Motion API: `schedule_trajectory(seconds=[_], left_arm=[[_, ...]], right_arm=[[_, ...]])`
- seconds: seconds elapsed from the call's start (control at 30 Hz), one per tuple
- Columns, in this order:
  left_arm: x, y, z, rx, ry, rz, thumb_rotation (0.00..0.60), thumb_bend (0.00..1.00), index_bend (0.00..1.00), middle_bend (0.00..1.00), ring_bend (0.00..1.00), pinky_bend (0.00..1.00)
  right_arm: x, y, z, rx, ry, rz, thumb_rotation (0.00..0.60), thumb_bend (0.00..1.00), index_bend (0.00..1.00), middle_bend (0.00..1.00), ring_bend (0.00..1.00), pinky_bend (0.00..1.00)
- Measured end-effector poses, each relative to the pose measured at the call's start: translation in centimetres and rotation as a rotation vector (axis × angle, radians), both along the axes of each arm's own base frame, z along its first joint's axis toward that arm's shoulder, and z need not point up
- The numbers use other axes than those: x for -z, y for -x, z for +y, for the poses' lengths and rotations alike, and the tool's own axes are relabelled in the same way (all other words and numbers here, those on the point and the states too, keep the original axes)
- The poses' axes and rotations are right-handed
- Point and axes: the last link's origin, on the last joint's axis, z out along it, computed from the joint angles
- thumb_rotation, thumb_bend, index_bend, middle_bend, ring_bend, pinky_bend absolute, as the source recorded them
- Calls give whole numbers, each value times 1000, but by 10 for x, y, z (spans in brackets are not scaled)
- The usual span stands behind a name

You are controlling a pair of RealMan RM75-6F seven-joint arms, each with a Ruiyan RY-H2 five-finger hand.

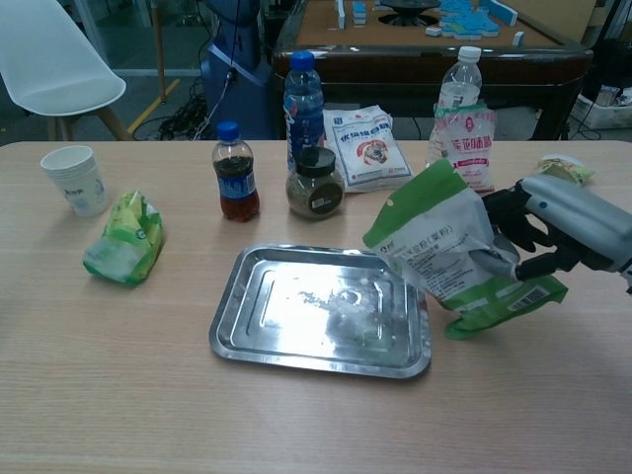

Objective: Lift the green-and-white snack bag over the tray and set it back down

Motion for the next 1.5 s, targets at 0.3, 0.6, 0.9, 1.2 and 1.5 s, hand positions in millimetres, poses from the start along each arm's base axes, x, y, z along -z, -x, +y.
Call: schedule_trajectory(seconds=[0.3,0.6,0.9,1.2,1.5], left_arm=[[3,-1,-2,-2,10,-5,600,257,49,0,80,113],[5,-1,-4,-7,16,-7,600,256,49,0,80,112],[7,-3,-5,-3,21,-12,600,257,49,0,80,112],[8,-2,-6,-5,20,-14,600,256,49,0,80,112],[9,0,-6,-11,24,-23,600,256,49,0,80,112]], right_arm=[[0,9,12,-17,3,53,600,659,922,836,794,845],[-5,17,29,-76,25,131,600,658,923,804,751,816],[-9,35,39,3,54,156,600,468,542,526,448,406],[-11,41,40,58,68,116,600,244,143,237,207,272],[-10,46,43,146,34,1,600,78,64,164,155,269]])
